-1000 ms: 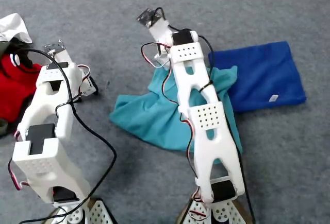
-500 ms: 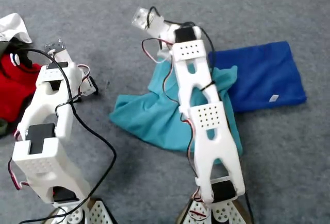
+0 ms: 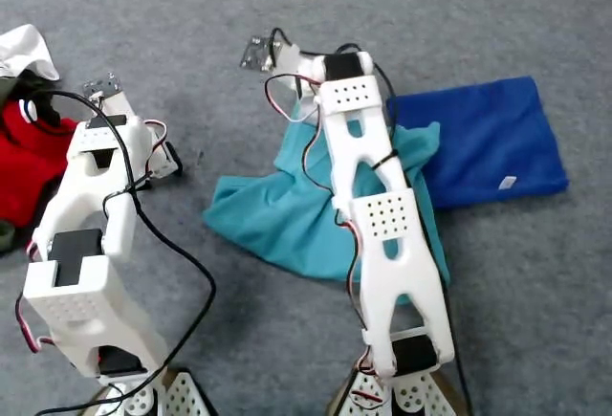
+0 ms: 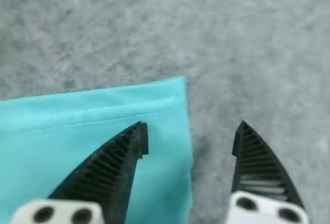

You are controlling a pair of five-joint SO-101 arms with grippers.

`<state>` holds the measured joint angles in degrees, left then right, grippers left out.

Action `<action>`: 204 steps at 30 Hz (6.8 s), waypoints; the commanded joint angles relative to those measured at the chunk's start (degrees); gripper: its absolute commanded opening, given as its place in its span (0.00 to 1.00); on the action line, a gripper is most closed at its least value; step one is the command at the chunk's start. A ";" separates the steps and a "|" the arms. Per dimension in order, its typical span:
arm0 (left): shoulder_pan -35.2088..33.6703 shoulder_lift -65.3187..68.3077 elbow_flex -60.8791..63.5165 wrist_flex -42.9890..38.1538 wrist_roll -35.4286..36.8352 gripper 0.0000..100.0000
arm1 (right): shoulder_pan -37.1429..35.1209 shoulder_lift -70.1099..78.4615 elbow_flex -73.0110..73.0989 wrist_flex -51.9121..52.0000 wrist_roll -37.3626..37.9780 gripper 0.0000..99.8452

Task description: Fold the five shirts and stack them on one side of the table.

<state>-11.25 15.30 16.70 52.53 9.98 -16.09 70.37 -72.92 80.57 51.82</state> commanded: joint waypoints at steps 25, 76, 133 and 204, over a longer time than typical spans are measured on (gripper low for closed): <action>0.18 -0.13 -3.34 0.97 -0.26 0.20 | -2.59 -2.33 -4.26 0.79 12.66 0.27; 0.18 -0.13 -3.25 -0.62 -0.26 0.20 | -2.42 -5.93 -22.81 -2.11 -5.54 0.00; 29.71 38.46 -85.10 36.48 22.42 0.20 | 36.88 8.84 -22.99 8.88 -25.76 0.00; 28.84 54.20 -109.10 44.84 34.46 0.16 | 35.30 9.89 -22.55 7.30 -25.32 0.00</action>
<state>18.20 73.76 -91.16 97.45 44.53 20.66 80.66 -93.32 88.48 26.51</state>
